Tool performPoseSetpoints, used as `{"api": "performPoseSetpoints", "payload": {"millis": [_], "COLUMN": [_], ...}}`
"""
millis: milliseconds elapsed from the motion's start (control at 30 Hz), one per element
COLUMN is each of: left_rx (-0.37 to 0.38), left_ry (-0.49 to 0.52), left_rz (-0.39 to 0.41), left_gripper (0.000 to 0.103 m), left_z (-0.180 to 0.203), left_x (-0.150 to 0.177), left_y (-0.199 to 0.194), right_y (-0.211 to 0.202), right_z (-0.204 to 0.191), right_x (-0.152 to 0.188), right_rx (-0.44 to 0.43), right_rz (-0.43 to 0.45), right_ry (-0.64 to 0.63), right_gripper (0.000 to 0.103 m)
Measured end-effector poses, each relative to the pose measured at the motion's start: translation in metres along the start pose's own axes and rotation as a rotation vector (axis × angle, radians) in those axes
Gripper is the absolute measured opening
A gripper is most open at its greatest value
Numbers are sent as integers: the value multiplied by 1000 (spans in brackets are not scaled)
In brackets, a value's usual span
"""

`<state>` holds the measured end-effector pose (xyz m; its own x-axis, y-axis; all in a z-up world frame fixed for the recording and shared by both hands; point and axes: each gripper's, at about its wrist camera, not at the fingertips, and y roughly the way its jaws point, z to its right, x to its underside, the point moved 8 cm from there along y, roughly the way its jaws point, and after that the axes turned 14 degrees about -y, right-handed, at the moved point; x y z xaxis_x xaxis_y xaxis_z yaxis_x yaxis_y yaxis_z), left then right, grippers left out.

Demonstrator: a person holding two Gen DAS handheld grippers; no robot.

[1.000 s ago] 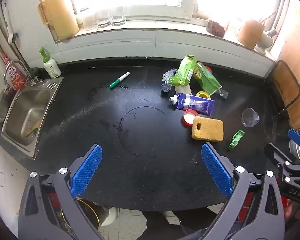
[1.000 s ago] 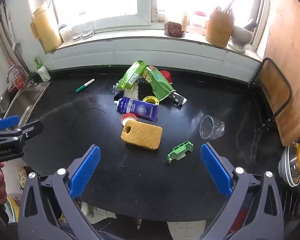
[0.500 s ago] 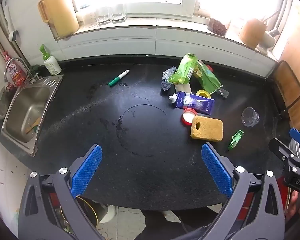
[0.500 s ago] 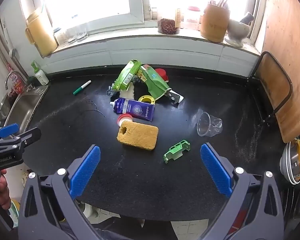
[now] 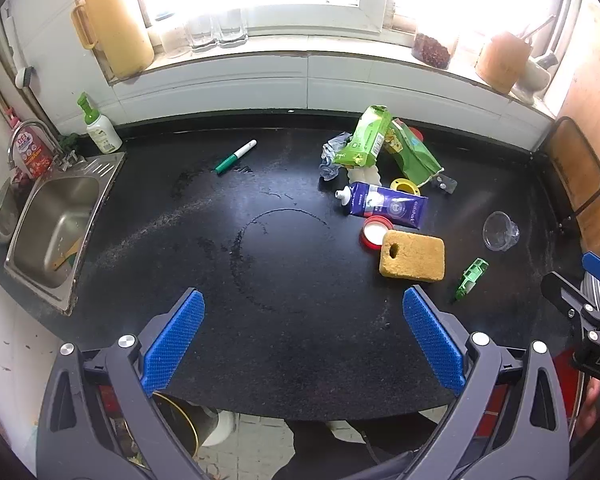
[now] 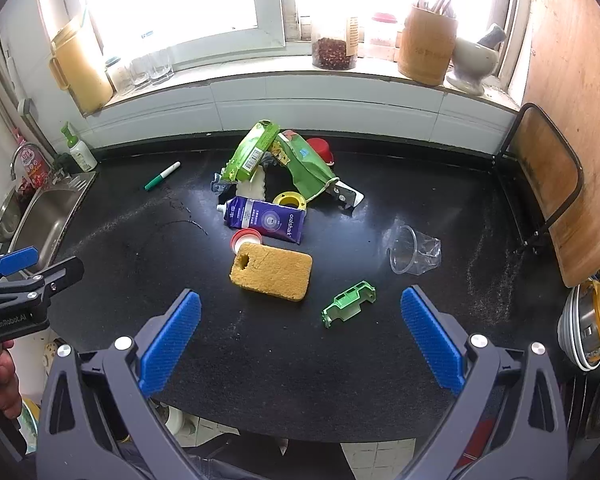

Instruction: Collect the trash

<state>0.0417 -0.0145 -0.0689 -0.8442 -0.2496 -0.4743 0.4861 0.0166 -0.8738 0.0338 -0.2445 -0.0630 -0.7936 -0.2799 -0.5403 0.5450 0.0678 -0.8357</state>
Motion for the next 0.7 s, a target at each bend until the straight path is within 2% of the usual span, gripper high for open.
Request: {"api": "performPoseSetpoints", "payload": {"millis": [700], "left_rx": [-3], "left_ry": [10], "left_rz": [1], "left_gripper": [97], "left_z": [1], "left_x": [4], "left_y": [-5], "right_y": [-6], "right_z": [1], "right_x": [4], "right_rx": [5], "right_rz": [9], "right_ry": [2], "right_gripper": [98]}}
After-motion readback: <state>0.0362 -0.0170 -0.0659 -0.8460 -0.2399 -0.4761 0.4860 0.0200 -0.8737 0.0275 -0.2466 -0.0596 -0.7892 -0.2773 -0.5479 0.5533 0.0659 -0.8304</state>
